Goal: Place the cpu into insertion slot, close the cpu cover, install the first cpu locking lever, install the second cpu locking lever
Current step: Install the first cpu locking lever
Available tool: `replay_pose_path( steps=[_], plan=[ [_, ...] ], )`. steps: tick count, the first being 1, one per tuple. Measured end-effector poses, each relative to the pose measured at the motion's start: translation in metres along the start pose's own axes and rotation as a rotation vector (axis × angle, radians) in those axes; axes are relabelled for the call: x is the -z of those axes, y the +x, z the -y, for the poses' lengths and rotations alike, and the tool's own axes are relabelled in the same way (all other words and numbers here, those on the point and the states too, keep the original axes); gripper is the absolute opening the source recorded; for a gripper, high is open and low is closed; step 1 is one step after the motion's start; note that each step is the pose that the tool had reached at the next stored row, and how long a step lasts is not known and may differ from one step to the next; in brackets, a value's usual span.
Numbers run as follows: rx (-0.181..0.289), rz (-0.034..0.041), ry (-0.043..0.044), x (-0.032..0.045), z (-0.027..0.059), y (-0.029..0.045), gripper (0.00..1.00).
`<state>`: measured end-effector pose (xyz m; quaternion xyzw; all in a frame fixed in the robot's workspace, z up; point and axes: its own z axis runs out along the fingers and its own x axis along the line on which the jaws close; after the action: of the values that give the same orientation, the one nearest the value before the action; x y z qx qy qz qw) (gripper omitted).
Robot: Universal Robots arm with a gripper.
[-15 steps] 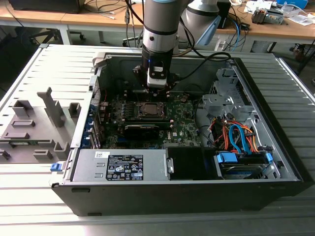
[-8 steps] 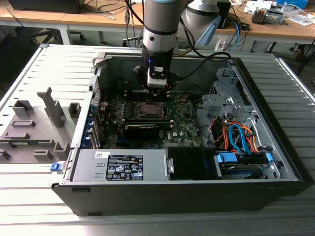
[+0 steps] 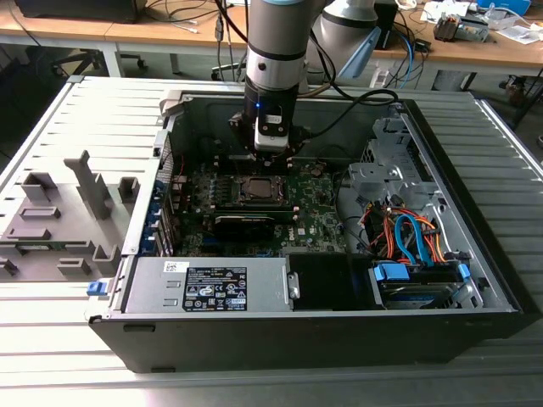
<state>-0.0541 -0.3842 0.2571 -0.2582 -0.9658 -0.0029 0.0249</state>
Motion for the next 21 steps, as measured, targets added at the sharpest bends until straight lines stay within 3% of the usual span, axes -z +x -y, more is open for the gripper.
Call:
replay_pose_path(
  steps=[21],
  plan=[
    [0.023, 0.0001, 0.0012, 0.0000, 0.0000, 0.0000, 0.11]
  ],
)
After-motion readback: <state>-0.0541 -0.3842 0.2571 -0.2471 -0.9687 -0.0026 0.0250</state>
